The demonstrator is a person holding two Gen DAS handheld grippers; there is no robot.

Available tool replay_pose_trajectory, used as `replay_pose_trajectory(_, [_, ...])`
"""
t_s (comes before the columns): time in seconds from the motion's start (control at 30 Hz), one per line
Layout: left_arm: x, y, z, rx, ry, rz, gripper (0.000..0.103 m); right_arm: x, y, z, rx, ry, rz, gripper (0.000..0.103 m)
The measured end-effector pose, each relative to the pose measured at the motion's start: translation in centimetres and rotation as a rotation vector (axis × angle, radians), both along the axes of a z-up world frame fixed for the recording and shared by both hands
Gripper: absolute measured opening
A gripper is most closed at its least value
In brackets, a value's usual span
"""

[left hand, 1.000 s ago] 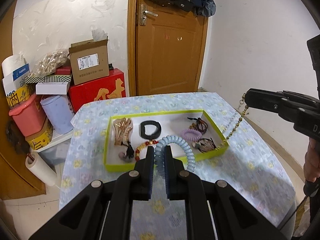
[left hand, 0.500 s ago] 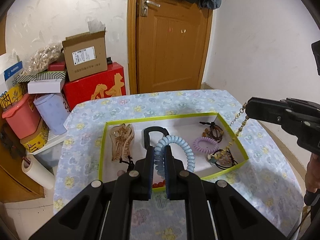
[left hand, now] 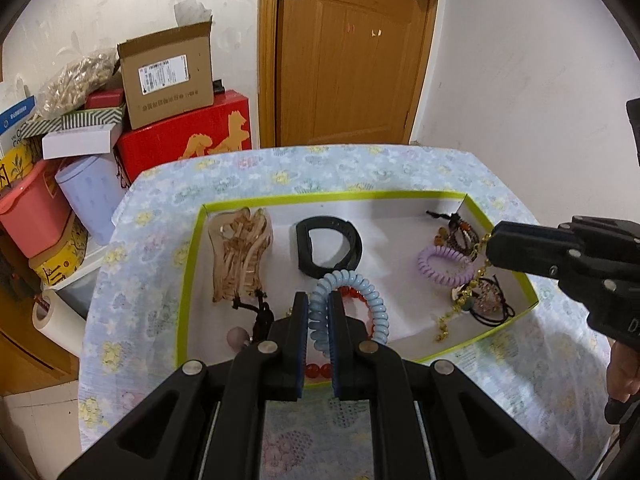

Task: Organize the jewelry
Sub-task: 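Carry both held items into the lime-green tray and open both tools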

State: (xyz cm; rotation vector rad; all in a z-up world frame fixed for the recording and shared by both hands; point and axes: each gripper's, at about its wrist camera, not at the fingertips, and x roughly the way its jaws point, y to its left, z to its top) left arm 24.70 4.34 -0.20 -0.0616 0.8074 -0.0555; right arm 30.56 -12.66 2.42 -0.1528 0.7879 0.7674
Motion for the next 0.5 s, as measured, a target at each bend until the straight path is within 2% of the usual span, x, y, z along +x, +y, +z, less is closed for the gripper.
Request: replay_pose_trajectory(0.5, [0.6, -0.1, -2.0, -0.01, 0.051, -0.017, 0.01, 0.9, 0.4, -4.8, -0.043, 0.126, 0.009, 0.011])
